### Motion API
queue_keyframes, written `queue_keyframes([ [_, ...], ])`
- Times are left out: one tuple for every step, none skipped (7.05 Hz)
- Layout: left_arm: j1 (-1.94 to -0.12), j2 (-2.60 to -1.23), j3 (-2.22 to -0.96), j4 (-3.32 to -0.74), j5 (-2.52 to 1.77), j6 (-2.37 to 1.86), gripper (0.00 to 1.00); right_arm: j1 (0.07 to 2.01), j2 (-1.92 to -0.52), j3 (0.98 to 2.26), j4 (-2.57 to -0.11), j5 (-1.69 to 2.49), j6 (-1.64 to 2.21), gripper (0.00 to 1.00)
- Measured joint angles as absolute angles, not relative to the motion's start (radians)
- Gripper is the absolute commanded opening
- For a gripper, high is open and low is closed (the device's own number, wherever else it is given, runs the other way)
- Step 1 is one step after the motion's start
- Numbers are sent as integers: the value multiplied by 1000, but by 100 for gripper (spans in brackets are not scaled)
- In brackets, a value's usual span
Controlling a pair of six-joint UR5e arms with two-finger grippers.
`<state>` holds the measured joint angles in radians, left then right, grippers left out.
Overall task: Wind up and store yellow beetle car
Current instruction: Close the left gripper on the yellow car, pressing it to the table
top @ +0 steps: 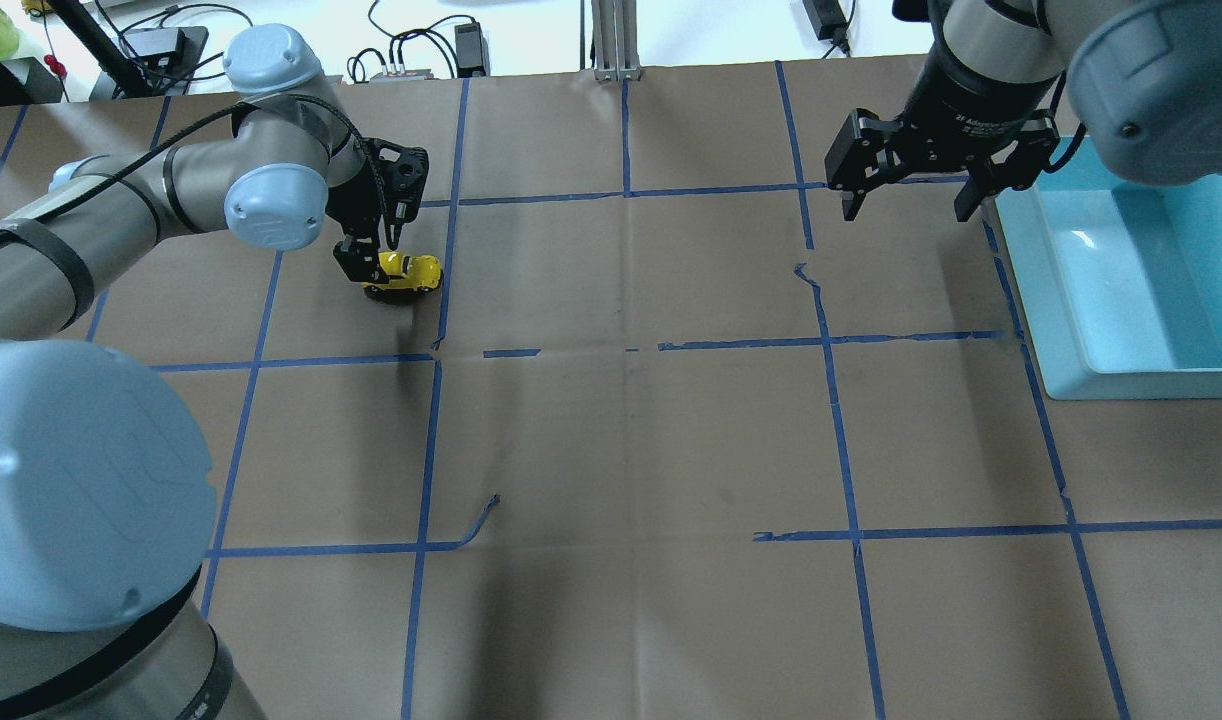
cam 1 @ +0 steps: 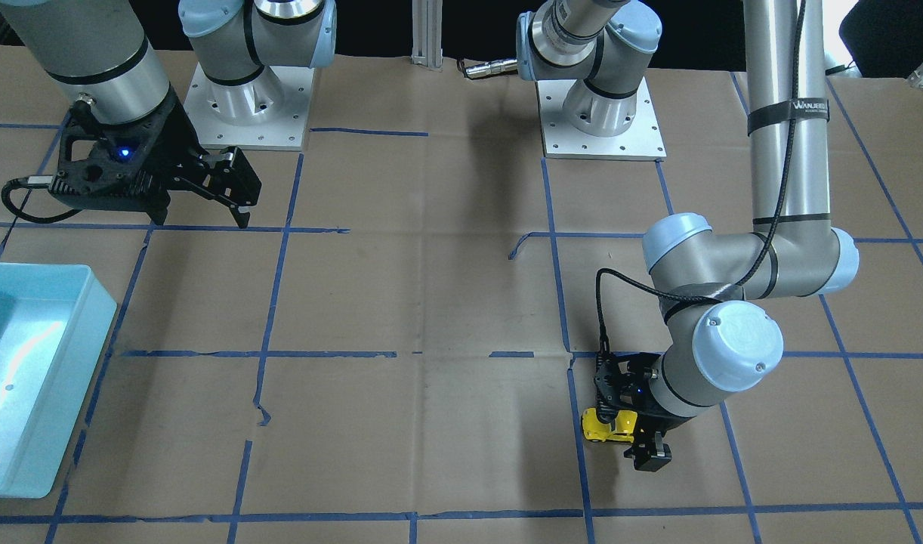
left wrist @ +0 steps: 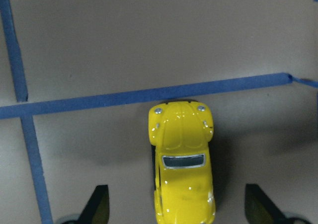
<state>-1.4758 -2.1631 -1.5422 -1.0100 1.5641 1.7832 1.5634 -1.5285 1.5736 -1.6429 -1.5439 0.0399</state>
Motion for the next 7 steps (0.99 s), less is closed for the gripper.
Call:
queue_keyframes([
  [-1472, -2169, -1547, -1009, 1562, 1789, 57, 1563, -1530, 1578, -1640, -1544, 41, 100],
  [-1471, -2172, -1550, -1005, 1561, 1792, 33, 1564, -1532, 1581, -1635, -1545, 43, 100],
  [-1471, -2174, -1552, -997, 1561, 1792, 12, 1562, -1533, 1581, -1633, -1547, 43, 100],
  [-1471, -2174, -1556, -992, 1560, 1792, 2, 1560, -1533, 1581, -1635, -1548, 41, 100],
  [-1471, -2171, -1558, -988, 1560, 1793, 0, 1560, -1530, 1581, -1639, -1548, 39, 100],
  [-1473, -2165, -1560, -986, 1556, 1794, 0, 1560, -1525, 1581, -1643, -1545, 40, 100],
  [-1475, -2157, -1560, -986, 1537, 1794, 0, 1560, -1520, 1579, -1646, -1543, 41, 100],
])
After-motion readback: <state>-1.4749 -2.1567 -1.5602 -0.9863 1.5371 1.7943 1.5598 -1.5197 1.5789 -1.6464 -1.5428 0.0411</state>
